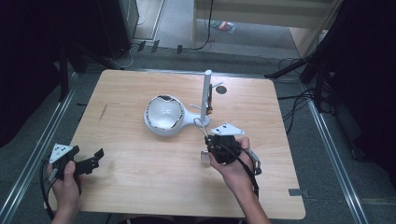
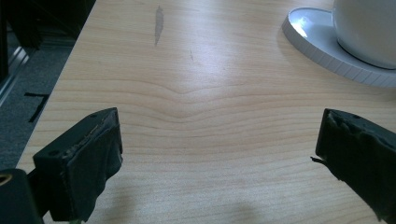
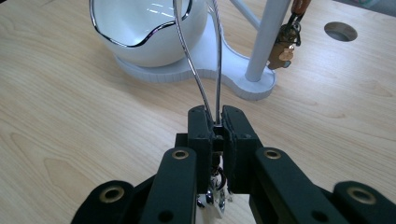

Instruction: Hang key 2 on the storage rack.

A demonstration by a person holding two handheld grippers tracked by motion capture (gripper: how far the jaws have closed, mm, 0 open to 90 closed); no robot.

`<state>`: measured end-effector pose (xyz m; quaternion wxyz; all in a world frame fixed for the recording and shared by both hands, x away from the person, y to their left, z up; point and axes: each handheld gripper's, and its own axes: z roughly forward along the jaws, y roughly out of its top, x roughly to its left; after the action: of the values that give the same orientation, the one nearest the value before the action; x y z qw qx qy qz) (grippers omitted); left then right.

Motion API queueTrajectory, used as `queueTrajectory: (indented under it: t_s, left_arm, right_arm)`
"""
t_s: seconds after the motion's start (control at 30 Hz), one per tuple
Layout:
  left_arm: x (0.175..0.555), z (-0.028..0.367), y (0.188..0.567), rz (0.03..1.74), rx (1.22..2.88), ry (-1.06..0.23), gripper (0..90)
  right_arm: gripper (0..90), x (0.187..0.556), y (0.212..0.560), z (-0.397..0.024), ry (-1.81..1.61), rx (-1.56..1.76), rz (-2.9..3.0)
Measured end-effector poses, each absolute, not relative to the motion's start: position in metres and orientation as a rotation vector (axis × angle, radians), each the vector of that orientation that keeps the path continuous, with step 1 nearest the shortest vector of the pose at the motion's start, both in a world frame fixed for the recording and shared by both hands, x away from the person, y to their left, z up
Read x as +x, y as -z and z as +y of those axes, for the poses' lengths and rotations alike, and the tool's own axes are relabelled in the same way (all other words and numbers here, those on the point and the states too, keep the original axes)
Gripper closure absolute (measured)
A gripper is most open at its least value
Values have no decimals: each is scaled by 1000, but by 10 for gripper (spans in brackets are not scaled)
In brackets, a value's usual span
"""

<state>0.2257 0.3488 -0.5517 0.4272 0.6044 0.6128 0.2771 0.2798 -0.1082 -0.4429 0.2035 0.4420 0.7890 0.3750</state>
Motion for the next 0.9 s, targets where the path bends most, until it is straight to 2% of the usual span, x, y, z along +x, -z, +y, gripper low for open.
queueTrajectory:
  t_s: [0.9]
  left_arm:
    - [226,349,552,1529,1511,-691,8]
  right_arm:
    - [837,286,435,-111,-1132,1239,2001]
